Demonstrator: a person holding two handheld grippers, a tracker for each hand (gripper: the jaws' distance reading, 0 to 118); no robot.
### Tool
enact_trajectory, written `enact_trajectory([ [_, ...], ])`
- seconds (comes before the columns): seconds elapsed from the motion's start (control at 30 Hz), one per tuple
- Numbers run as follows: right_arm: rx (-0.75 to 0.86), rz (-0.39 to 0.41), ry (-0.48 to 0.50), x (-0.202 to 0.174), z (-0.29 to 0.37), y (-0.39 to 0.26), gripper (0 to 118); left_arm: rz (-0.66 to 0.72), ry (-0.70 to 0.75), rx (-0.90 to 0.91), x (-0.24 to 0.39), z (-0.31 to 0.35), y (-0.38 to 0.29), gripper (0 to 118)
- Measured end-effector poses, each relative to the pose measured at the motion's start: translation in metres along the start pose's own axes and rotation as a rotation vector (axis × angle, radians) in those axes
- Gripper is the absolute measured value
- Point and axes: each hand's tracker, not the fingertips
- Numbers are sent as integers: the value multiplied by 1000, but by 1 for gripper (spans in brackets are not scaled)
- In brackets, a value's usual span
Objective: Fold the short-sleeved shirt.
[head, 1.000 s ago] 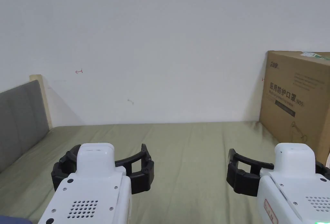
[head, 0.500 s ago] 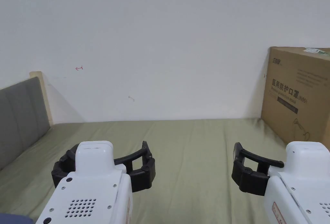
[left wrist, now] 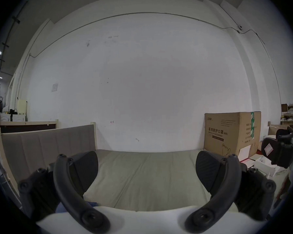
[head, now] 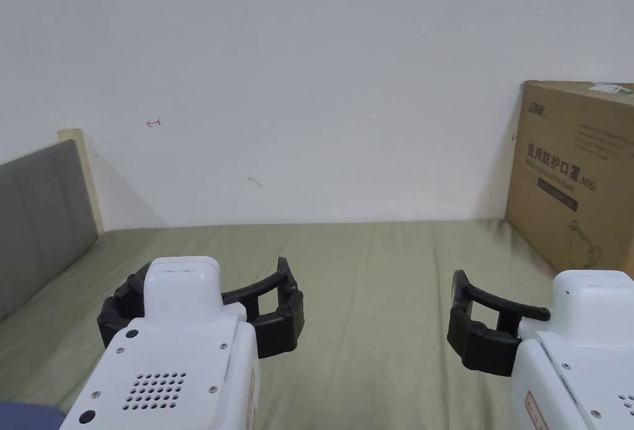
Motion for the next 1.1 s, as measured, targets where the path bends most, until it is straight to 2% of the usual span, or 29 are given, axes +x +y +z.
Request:
enact_trajectory([
  [0.07, -3, 5, 3, -1, 0, 0, 118, 7, -1, -23, -1, -2, 0, 107],
  [0.1, -7, 10, 0, -1, -1, 0, 113, 10, -11, -30, -2, -2, -1, 83],
  [0.13, -9, 15, -1, -2, 0, 0, 100, 10, -25, -32, -3, -1, -1, 51],
  [0.17, -5, 17, 12, -2, 1, -1, 67, -7, -11, -35, -2, -1, -1, 16],
  [0.2, 3, 20, 24, -3, 3, -1, 2, -50, 39, -47, -1, -2, 0, 1],
  [0.27, -25, 66, -47, -5, -1, -1, 0, -72, 72, -75, -2, -5, -1, 1],
  [0.3, -37, 33, -50, -3, -1, -3, 0, -52, 47, -74, -5, -6, -1, 1],
  [0.33, -51, -20, 6, 4, -2, -4, 0, -13, -2, -77, -9, -5, -1, 1],
  [0.37, -71, -52, 43, 9, -3, -4, 0, -28, 19, -78, -9, -5, -1, 1],
  [0.43, -76, -23, -23, 9, -6, -6, 0, -45, 31, -82, -6, -5, -2, 1],
  [0.67, -91, -32, -47, 17, -7, -8, 0, -12, -2, -118, -5, -11, -11, 1],
  [0.8, -93, -11, -34, 3, -14, -12, 0, 42, -2, -163, -27, -7, -14, 1],
  [0.9, -112, -24, 79, -34, -27, -17, 0, 12, 95, -183, -69, 11, -16, 1],
  [1.0, -163, -26, 259, -98, -38, -20, 0, -20, 255, -214, -131, 44, -19, 1],
  [1.1, -172, 5, 472, -165, -34, -22, 0, -94, 483, -251, -190, 91, -26, 1],
])
